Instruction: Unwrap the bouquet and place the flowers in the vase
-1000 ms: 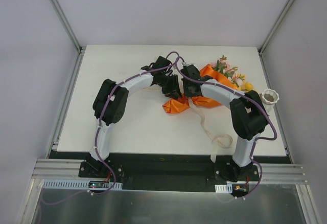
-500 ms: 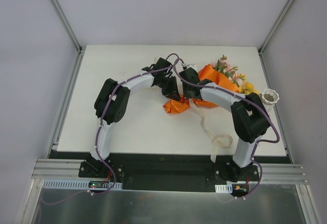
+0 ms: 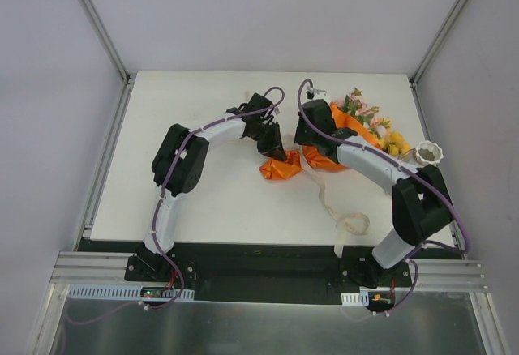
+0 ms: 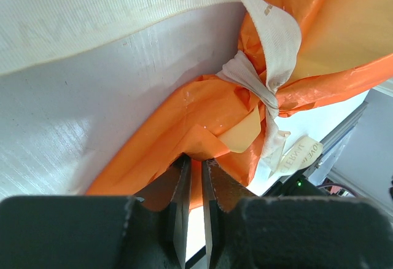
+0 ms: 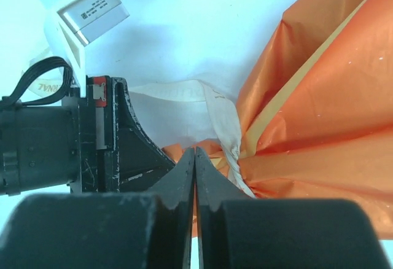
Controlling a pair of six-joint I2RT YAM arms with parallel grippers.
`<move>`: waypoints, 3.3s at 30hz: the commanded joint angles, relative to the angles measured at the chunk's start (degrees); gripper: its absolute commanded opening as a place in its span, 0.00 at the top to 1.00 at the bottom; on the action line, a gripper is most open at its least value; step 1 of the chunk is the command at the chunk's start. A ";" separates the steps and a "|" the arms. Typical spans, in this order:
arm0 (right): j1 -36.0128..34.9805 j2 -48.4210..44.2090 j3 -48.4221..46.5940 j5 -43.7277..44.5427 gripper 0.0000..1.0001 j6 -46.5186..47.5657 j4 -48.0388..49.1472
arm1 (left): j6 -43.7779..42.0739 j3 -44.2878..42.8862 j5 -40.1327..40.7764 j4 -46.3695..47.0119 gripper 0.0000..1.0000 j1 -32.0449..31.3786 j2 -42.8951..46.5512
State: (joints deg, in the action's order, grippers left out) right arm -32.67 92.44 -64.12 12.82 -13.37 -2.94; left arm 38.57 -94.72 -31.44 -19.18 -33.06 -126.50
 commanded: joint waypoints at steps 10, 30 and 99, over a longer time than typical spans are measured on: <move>0.23 8.98 -12.26 1.77 0.70 19.25 -23.17 | 0.11 0.94 1.12 -0.68 0.88 -0.60 0.11; -2.40 16.63 -17.44 4.14 0.73 23.74 -22.81 | -0.16 1.11 0.94 -0.68 0.87 -0.78 0.11; -2.49 7.40 -10.24 7.75 0.71 20.83 -17.27 | 0.72 0.15 0.94 -2.35 0.95 -0.96 -2.00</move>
State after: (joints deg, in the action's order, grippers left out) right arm -35.16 97.65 -74.15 20.78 4.32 -12.75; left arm 41.08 -94.56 -31.27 -18.20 -33.08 -127.50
